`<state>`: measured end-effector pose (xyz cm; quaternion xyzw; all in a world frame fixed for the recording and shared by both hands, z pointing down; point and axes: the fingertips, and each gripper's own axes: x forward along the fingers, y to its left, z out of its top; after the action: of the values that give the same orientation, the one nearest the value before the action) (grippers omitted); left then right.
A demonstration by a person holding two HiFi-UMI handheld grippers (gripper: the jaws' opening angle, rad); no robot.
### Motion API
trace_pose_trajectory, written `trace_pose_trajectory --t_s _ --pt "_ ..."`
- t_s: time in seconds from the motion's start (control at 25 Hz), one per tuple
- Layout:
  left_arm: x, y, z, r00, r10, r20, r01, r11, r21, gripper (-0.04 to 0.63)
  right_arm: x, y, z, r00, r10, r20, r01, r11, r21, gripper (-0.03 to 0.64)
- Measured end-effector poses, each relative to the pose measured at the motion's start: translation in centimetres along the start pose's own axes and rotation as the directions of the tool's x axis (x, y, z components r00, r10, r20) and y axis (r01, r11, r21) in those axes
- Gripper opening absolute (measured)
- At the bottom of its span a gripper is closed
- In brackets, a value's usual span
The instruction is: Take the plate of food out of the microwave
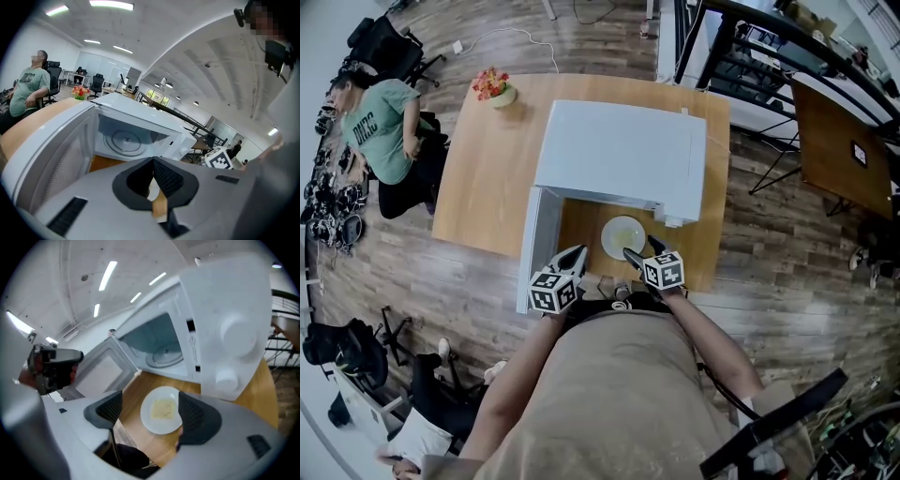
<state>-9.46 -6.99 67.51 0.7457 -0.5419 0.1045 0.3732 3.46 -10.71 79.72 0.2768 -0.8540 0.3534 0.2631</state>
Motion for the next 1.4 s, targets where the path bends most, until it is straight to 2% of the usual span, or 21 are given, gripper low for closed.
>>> trace_pose_trajectory --t_s 0.08,0.2,0.4,0.56,0.76,1.0,1.08,1.24,1.4 --pt "-0.6 -0.3 1.2 1.000 -0.008 0.027 0.008 1.000 0.006 0.005 -3.2 1.2 3.2 0.994 0.007 0.110 -0.001 0.999 -0.053 0.377" --pt "-1.4 -0.8 3.8 0.996 -0.026 0.082 0.025 1.000 0.011 0.005 -8.2 2.2 8.3 0.963 -0.008 0.268 0.043 0.992 -0.122 0.314" --pt "-3.8 -1.5 8.7 0.978 -0.044 0.202 0.042 0.999 0.019 0.005 -15.5 2.5 15.9 0.873 -0.097 0.478 0.197 0.967 -0.164 0.272" --pt "-5.1 -3.2 11.7 0.959 -0.066 0.276 0.059 0.998 0.030 0.005 -21.2 2.6 20.0 0.797 -0.166 0.581 0.333 0.923 -0.193 0.272" --pt "-5.7 -3.4 14.6 0.942 -0.090 0.323 0.080 0.996 0.042 0.005 -25.9 3.9 22.6 0.721 -0.225 0.656 0.460 0.863 -0.210 0.270" --pt "-5.8 -5.0 16.4 0.929 -0.144 0.339 0.116 0.988 0.102 0.005 -29.4 4.3 21.8 0.658 -0.307 0.687 0.558 0.812 -0.172 0.270" --pt "-5.5 -5.3 16.2 0.932 -0.160 0.326 0.128 0.985 0.115 0.005 -30.0 3.5 20.5 0.637 -0.372 0.675 0.602 0.787 -0.135 0.174" --pt "-5.1 -5.8 16.1 0.936 -0.177 0.304 0.144 0.981 0.129 0.005 -31.2 2.9 19.4 0.610 -0.425 0.669 0.637 0.765 -0.095 0.149" --pt "-5.0 -6.3 16.3 0.936 -0.196 0.293 0.159 0.976 0.146 0.005 -31.2 3.2 19.3 0.603 -0.427 0.674 0.643 0.760 -0.094 0.147"
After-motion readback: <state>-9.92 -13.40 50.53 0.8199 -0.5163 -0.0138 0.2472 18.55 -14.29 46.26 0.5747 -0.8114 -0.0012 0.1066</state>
